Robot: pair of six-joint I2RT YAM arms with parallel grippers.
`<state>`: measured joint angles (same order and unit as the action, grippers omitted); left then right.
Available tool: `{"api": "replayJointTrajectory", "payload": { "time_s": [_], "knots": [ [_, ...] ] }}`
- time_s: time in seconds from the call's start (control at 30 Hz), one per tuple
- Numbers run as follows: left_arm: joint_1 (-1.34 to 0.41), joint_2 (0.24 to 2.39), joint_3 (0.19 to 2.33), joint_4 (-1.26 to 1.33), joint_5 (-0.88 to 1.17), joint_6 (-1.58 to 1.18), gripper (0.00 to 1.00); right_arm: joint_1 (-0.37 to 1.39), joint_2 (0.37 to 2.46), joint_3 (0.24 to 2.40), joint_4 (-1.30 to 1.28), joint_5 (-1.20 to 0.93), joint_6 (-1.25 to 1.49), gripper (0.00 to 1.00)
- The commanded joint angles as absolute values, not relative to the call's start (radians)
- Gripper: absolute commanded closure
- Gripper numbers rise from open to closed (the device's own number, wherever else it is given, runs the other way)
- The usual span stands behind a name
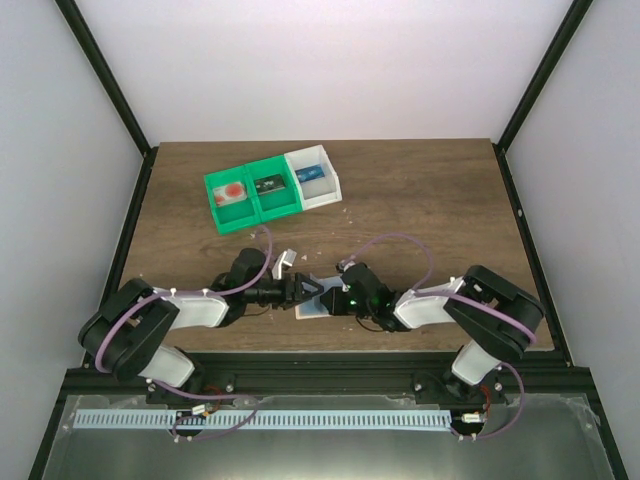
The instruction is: Take the credit cards out of the card holder
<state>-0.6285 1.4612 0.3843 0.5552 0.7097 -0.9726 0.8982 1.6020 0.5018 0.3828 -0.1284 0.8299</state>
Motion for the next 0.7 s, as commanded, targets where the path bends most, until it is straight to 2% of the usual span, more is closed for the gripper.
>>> {"api": "replayJointTrajectory", "payload": {
  "time_s": [0.0,0.27,0.67],
  "knots": [
    [-0.634,1.474,0.419,0.617,0.721,-0.976,0.33,0.906,1.565,0.467,0.327,-0.106,0.831,0.88],
    [-0.648,1.521,0.458,0.644,0.73,-0.99,0.33,0.907,1.526,0.437,0.344,-0.073,0.845,0.88],
    [-0.683,1.627,0.522,0.734,0.747,-1.038,0.33,0.907,1.425,0.375,0.373,-0.038,0.849,0.82]
  ]
}}
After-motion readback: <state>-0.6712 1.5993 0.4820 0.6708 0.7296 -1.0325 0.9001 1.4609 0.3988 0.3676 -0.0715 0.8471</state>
